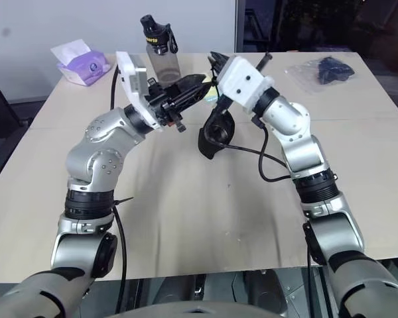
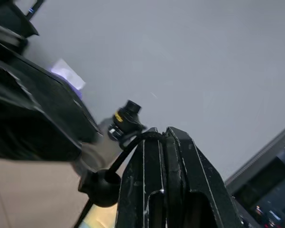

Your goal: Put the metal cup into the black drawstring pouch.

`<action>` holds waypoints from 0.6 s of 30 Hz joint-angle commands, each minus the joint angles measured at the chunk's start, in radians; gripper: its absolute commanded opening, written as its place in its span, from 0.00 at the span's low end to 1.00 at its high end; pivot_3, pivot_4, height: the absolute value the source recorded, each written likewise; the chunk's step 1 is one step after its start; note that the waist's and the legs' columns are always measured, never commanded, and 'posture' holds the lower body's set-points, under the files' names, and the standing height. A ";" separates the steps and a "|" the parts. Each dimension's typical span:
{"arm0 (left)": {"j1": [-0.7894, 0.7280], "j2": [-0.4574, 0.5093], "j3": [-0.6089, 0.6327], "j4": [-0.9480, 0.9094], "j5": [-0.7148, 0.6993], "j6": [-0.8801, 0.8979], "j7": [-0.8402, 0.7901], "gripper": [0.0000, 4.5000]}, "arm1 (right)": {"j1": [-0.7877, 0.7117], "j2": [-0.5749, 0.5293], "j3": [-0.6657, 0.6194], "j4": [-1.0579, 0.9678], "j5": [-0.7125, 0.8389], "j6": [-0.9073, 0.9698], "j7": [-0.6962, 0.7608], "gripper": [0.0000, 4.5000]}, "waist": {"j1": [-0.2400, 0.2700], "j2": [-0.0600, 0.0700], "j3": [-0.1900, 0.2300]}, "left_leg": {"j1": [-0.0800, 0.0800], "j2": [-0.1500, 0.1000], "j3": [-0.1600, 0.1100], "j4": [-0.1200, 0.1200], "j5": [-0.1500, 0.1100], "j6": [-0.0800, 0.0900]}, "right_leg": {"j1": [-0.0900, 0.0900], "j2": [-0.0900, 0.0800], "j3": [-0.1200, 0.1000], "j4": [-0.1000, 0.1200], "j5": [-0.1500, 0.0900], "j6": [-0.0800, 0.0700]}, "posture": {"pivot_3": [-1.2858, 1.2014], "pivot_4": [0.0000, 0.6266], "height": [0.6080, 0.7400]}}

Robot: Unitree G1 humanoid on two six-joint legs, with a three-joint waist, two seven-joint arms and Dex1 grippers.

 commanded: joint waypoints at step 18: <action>-0.021 -0.014 0.021 0.052 0.036 -0.033 -0.004 0.26 | -0.013 0.055 -0.009 -0.093 0.029 0.030 0.014 0.00 | 0.001 0.000 0.000 | 0.000 0.000 0.000 0.000 0.000 0.000 | 0.000 0.000 0.000 0.000 0.000 0.000 | 0.52 0.24 1.00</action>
